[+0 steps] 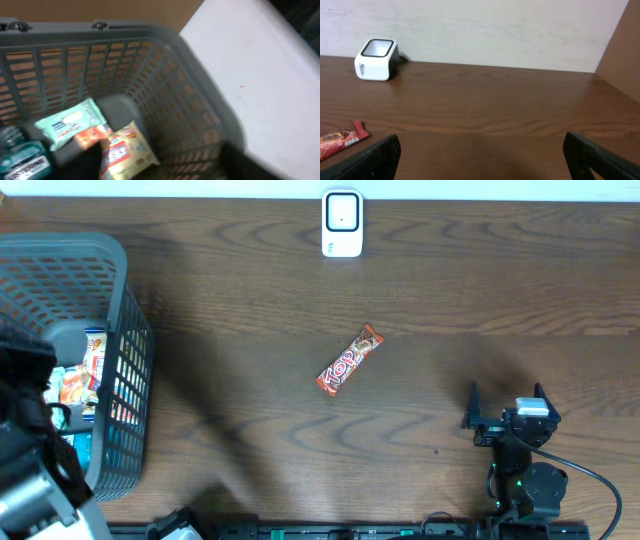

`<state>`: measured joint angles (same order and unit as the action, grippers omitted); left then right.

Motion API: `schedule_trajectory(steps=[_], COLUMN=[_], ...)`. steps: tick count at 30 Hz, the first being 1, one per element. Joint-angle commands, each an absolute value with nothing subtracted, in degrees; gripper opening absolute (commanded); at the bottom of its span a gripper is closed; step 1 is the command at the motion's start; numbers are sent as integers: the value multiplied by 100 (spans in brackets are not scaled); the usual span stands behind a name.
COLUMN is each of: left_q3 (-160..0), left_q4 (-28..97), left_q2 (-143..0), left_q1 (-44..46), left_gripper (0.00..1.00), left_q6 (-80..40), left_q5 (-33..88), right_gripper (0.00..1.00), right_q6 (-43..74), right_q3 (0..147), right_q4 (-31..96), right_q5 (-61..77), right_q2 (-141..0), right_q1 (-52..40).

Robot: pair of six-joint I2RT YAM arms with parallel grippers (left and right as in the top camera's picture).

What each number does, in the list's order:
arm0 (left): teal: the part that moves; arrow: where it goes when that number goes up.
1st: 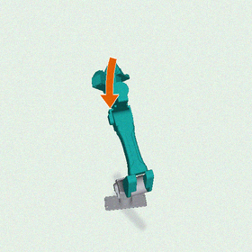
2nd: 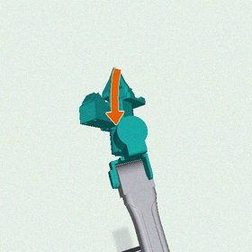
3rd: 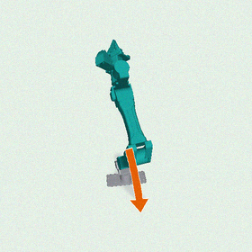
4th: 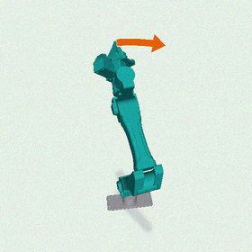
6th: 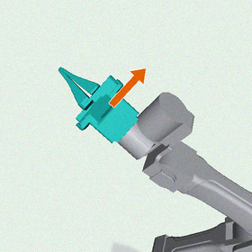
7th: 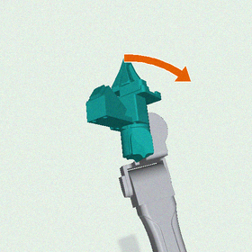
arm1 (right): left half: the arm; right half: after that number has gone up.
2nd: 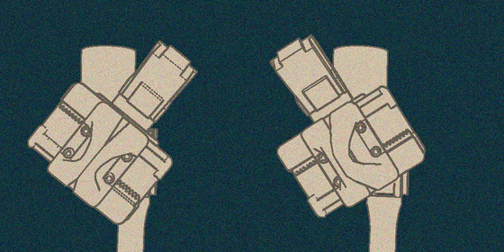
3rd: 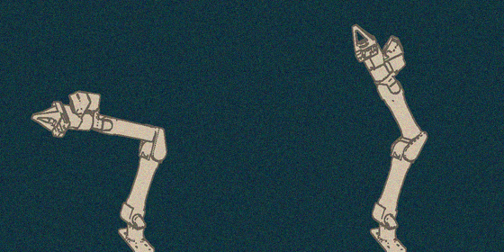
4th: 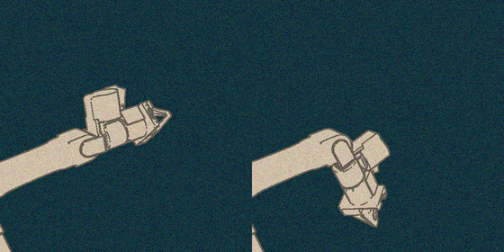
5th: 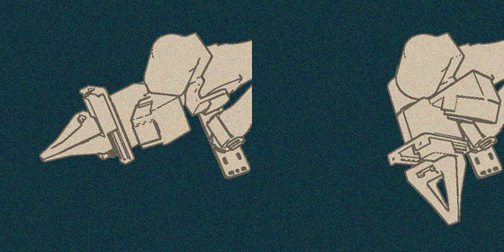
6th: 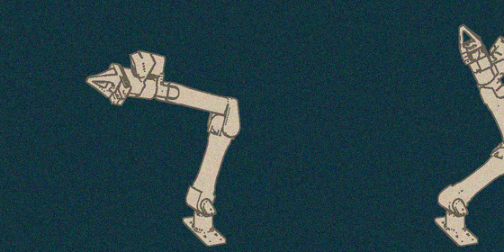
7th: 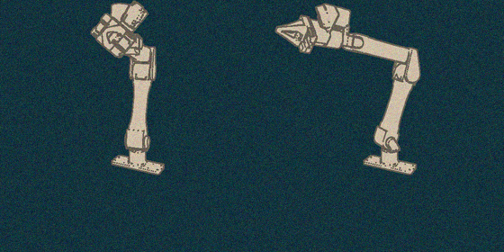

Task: Scan the item barcode
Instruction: 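Move the left gripper back into the basket toward the cream snack bag, then grasp the cream-coloured snack bag with the left gripper and lift it out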

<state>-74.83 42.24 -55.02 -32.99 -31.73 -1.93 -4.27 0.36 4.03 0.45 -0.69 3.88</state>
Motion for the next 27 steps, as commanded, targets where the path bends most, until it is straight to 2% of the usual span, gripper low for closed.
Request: schedule_trajectory(steps=[1,5,7,11,25,26,27], left_q3=[-7502,-7500,-7478,-7422,-7422,-7422,-7422], left_q4=[4272,4696,4864,4847,4847,4864,4904], left_q2=[-6316,-7485,-7950,-8836,-11139,-11251,-11373], left_q1=[-3308,-3310,-3308,-3308,-3304,-3304,-3304], left_gripper=[98,98,98,98,98,81,15], left_q6=[-2204,-325,84,259,272,274,272], left_q5=[-303,-213,-209,296,307,342,438], right_gripper=[99,99,99,99,99,99,99], right_q6=[-497,-497,-497,-497,-497,-497,-497], right_q3=[32,32,32,32,32,32,32], right_q4=[427,427,427,427,427,427,427], right_q5=[36,34,36,36,34,34,34], right_q2=[-45,-45,-45,-45,-45,-45,-45], right_q1=[342,342,342,342,342,342,342])
